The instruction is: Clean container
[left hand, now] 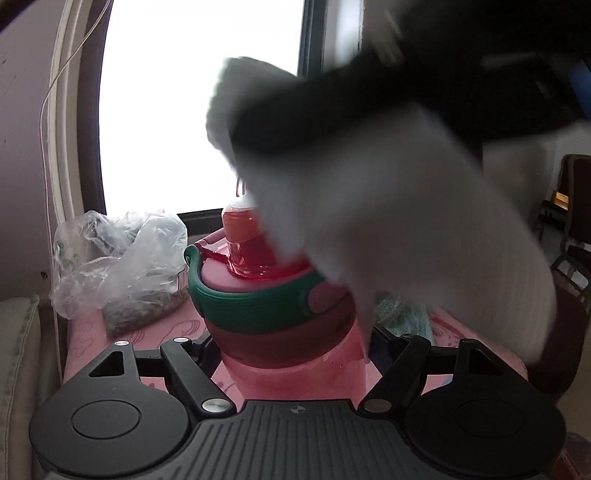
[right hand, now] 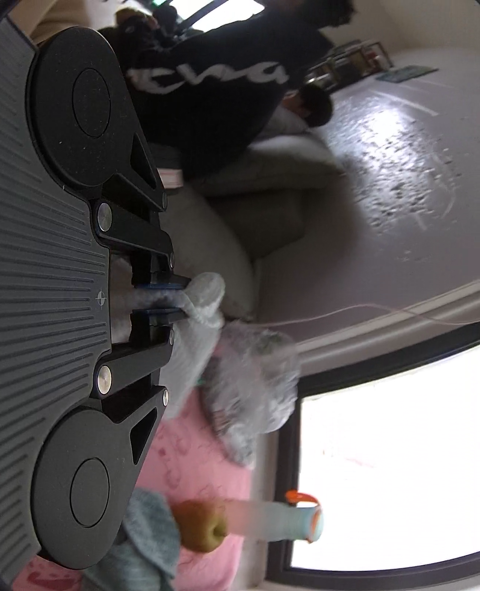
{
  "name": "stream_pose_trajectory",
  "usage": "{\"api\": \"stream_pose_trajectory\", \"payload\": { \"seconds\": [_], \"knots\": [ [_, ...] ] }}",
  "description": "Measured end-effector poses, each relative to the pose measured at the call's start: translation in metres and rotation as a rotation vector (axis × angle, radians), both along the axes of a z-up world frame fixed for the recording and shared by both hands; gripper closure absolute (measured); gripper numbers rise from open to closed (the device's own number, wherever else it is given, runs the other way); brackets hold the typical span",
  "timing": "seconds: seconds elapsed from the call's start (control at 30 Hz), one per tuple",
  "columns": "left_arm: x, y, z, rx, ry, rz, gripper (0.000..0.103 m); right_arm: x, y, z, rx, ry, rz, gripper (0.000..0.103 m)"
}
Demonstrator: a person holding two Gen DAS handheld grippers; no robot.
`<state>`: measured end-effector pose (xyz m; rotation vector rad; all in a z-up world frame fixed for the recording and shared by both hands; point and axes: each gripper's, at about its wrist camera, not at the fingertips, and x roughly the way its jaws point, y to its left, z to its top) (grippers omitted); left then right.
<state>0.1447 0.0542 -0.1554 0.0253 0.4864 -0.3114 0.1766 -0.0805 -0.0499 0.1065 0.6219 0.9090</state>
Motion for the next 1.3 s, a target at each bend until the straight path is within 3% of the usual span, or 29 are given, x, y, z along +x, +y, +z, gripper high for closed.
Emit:
{"api": "stream_pose_trajectory", "payload": {
  "seconds": [0.13,0.27,0.37,0.43,0.63,0.77,0.87,0.97,1.03,1.1,1.23,1.3],
  "knots": [
    [-0.007,-0.007,0.0,0.029,-0.016,-0.017,0.028,-0.003,-0.014,0.009,0.033,-0.049,-0.088,0.094],
    [-0.011,-0.022,0.0,0.085,-0.05,-0.054,0.028,-0.017,-0.038,0.015,0.042,-0.152,-0.254,0.097],
    [-0.013,-0.028,0.002,0.099,-0.08,-0.064,0.018,-0.032,-0.061,0.023,0.074,-0.223,-0.367,0.098],
    [-0.014,-0.029,0.004,0.109,-0.092,-0.052,0.011,-0.042,-0.076,0.025,0.093,-0.245,-0.401,0.098],
    [-0.017,-0.025,-0.011,0.156,-0.055,-0.059,0.008,-0.061,-0.098,0.028,0.136,-0.278,-0.44,0.098],
    [-0.015,-0.029,-0.024,0.222,-0.059,-0.075,0.009,-0.064,-0.079,0.026,-0.045,-0.359,-0.385,0.098],
    [-0.009,-0.033,-0.03,0.269,-0.065,-0.091,0.009,-0.06,-0.053,0.015,-0.154,-0.331,-0.239,0.098],
    [-0.002,-0.036,-0.035,0.298,-0.068,-0.106,0.015,-0.055,-0.035,0.013,-0.129,-0.244,-0.094,0.098],
    [0.001,-0.038,-0.037,0.3,-0.063,-0.113,0.025,-0.042,-0.021,0.01,-0.073,-0.142,-0.021,0.098],
    [0.003,-0.04,-0.038,0.3,-0.057,-0.119,0.025,-0.027,-0.007,0.007,-0.032,-0.049,0.034,0.098],
    [0.004,-0.04,-0.039,0.3,-0.049,-0.104,0.026,0.01,0.02,-0.004,-0.134,-0.043,-0.013,0.098],
    [0.006,-0.038,-0.039,0.293,-0.042,-0.095,0.026,0.021,0.027,-0.007,-0.203,-0.085,-0.062,0.098]
  ]
}}
